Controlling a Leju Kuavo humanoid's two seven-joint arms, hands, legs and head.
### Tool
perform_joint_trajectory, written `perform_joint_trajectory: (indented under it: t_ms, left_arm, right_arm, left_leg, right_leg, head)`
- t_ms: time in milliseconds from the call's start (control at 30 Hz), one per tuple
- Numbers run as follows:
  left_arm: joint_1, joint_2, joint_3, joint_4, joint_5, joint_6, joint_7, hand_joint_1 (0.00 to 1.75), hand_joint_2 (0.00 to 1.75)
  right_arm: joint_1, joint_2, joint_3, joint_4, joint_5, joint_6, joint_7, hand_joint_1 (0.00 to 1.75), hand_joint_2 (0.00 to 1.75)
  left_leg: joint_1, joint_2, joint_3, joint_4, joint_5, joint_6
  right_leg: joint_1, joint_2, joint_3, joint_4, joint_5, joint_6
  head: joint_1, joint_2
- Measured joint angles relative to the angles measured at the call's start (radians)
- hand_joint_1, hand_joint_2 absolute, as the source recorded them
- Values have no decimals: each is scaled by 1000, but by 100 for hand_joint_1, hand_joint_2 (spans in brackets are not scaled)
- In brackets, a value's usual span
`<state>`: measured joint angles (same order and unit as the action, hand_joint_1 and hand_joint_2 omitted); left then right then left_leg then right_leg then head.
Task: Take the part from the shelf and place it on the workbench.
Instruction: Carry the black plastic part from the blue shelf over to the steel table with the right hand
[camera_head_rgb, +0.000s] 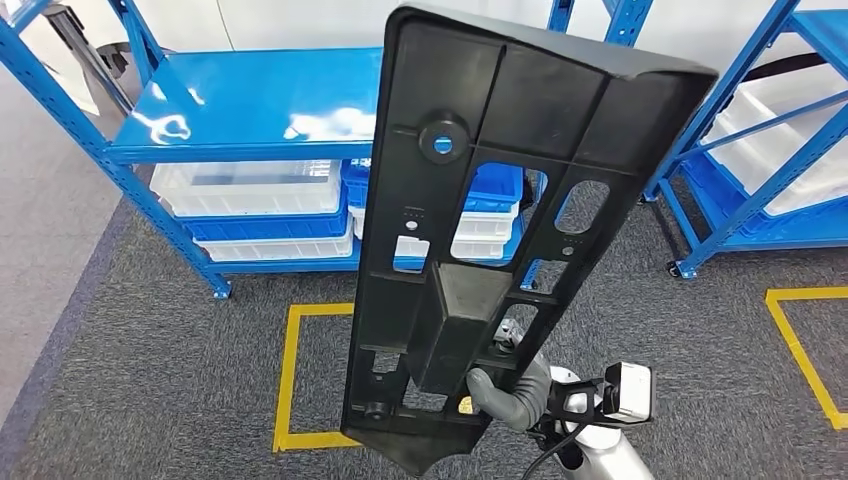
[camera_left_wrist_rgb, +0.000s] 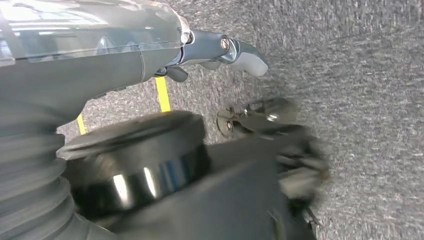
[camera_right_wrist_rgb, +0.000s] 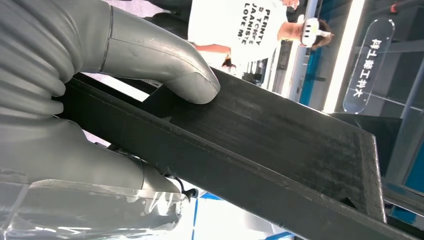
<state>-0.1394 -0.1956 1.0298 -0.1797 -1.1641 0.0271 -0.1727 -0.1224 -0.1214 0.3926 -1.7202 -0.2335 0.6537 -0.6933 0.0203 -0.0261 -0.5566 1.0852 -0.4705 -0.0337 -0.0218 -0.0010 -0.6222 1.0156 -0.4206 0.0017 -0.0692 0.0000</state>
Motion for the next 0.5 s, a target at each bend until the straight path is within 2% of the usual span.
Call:
perform_joint_trajectory:
  t_ms: [33, 67, 133, 167, 200, 233, 300, 333, 367, 400, 433, 500]
  left_arm:
    - [-1, 0, 0, 0, -2, -2, -1, 0, 175]
    - [0, 0, 0, 0, -4, -4, -1, 0, 175]
    - [0, 0, 0, 0, -8, -8, 0, 0, 175]
    - [-1, 0, 0, 0, -10, -9, 0, 0, 175]
    - [-3, 0, -1, 0, -12, -10, 0, 0, 175]
    - [-5, 0, -1, 0, -15, -10, 1, 0, 175]
    - [-6, 0, -2, 0, -19, -12, 2, 0, 175]
    - [-6, 0, -3, 0, -21, -14, 3, 0, 175]
    - [-5, 0, -3, 0, -22, -15, 4, 0, 175]
    - [-5, 0, -3, 0, -23, -17, 4, 0, 175]
    - [-6, 0, -4, 0, -23, -17, 4, 0, 175]
    - [-6, -1, -4, 0, -23, -18, 5, 0, 175]
  right_arm:
    - [1, 0, 0, 0, 0, 1, 0, 175, 175]
    - [2, 0, 0, 0, 0, 4, -1, 175, 175]
    - [8, -2, 0, 0, 0, 8, -2, 175, 175]
    - [12, -3, 0, 0, 0, 9, -2, 175, 175]
    - [15, -6, 0, 0, 0, 10, -2, 175, 175]
    - [19, -8, 0, 0, -1, 10, -2, 175, 175]
    - [33, -12, -3, -1, 0, 8, -2, 175, 175]
    - [43, -14, -6, -1, 1, 7, -2, 175, 175]
    - [54, -16, -8, -2, 2, 7, -2, 175, 175]
    - [63, -17, -10, -3, 4, 7, -2, 175, 175]
    - [69, -17, -11, -7, 5, 7, -2, 175, 175]
    - [72, -17, -11, -18, 6, 9, -1, 175, 175]
  left_leg:
    - [0, -14, 34, -54, -8, 3]
    - [-1, -24, 50, -83, -19, 6]
    - [-3, -12, 52, -95, -20, 16]
    - [-2, -2, 50, -97, -16, 24]
    - [-2, 8, 48, -100, -12, 32]
    - [-1, 18, 45, -101, -8, 40]
    - [-8, 37, 37, -99, -2, 49]
    - [-11, 46, 33, -98, -1, 52]
    - [-15, 55, 29, -96, 0, 53]
    - [-18, 63, 27, -94, 0, 54]
    - [-21, 72, 27, -92, 0, 54]
    - [-28, 88, 25, -86, -2, 52]
  right_leg:
    - [0, 5, -4, 0, 7, 7]
    - [0, 10, -8, -2, 14, 14]
    - [-1, 20, -12, -3, 23, 27]
    - [-1, 21, -17, 6, 16, 31]
    - [-2, 20, -30, 32, -4, 34]
    - [-2, 16, -51, 82, -36, 36]
    - [-1, 11, -108, 220, -106, 39]
    - [0, 11, -127, 274, -126, 40]
    - [0, 10, -128, 292, -127, 38]
    - [1, 6, -108, 269, -111, 35]
    - [4, -4, -70, 209, -83, 29]
    - [15, -44, 10, 71, -43, 11]
  head:
    - [0, 0]
    - [0, 0]
    - [0, 0]
    - [0, 0]
    - [0, 0]
    - [0, 0]
    - [0, 0]
    - [0, 0]
    - [0, 0]
    - [0, 0]
    - [0, 0]
    - [0, 0]
